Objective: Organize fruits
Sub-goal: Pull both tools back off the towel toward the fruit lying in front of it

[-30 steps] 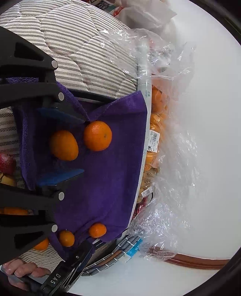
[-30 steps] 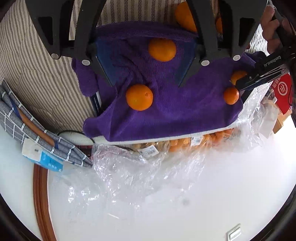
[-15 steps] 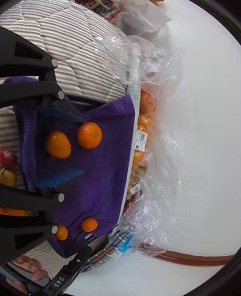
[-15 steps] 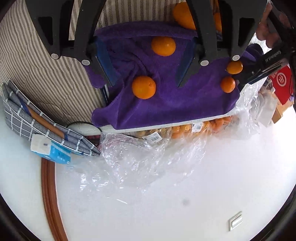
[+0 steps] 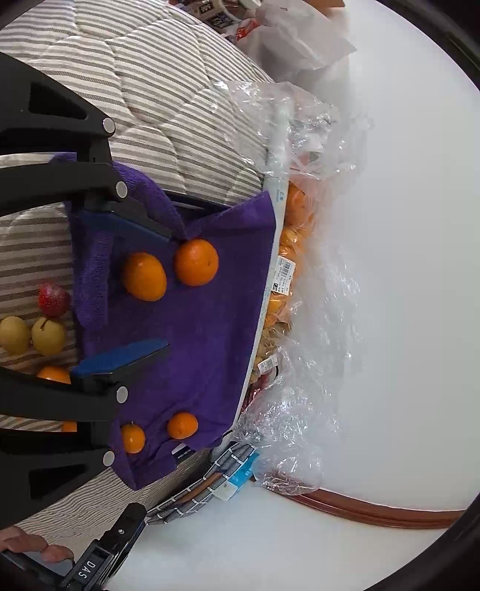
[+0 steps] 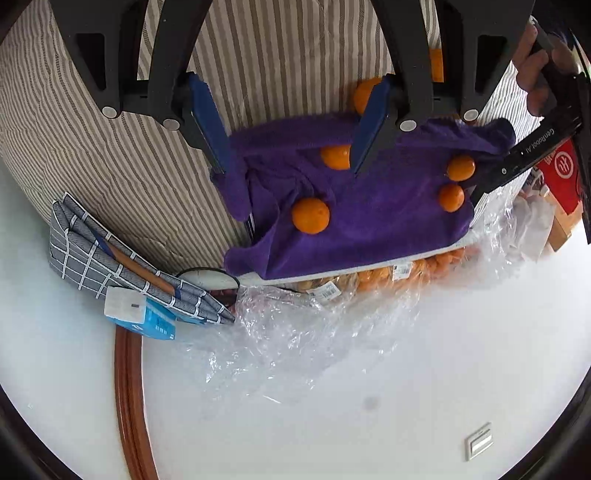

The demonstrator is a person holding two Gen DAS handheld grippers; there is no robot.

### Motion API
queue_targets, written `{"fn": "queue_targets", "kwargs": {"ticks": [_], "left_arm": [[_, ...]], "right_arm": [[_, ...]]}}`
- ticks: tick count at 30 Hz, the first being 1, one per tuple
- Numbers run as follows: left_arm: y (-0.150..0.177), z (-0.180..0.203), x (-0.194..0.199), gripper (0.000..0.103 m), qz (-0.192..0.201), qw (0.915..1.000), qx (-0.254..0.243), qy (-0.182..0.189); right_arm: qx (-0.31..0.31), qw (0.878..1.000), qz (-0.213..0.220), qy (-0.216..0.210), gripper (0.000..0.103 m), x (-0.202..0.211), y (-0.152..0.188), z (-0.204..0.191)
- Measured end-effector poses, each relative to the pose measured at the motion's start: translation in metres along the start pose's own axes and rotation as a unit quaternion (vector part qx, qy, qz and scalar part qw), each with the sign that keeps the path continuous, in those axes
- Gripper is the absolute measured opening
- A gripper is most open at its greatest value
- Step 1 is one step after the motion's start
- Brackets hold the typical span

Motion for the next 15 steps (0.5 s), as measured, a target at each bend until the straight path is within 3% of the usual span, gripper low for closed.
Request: {"fn": "queue_targets", "kwargs": {"ticks": [7, 11, 15], "left_arm": [[0.032, -0.027, 0.031, 0.051, 0.004, 0.9997, -0.002, -0.023], [0.041, -0.042, 0.042, 0.051, 0.003, 0.9991, -0.006, -0.043], [0.052, -0.061, 0.049, 0.051, -0.012, 0.998, 0.002, -0.062]], "right_arm": [[0.019, 1.0, -0.009, -0.023, 0.066, 0.019, 0.029, -0.017], [0.027, 0.999, -0.026, -0.037, 0.057, 0.02, 0.043, -0.03], [0.042, 0.998, -0.04, -0.036, 0.055, 0.016, 0.056, -0.041]]}}
Point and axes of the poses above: each gripper's, at about its wrist camera, not at the fingertips, and x roughly against the way its jaws point, z to its right, y to its underside, the point moved 4 cm from there along -x, roughly the way its jaws point, and after that the axes turned 10 degrees about -y, right-handed, at the moved point
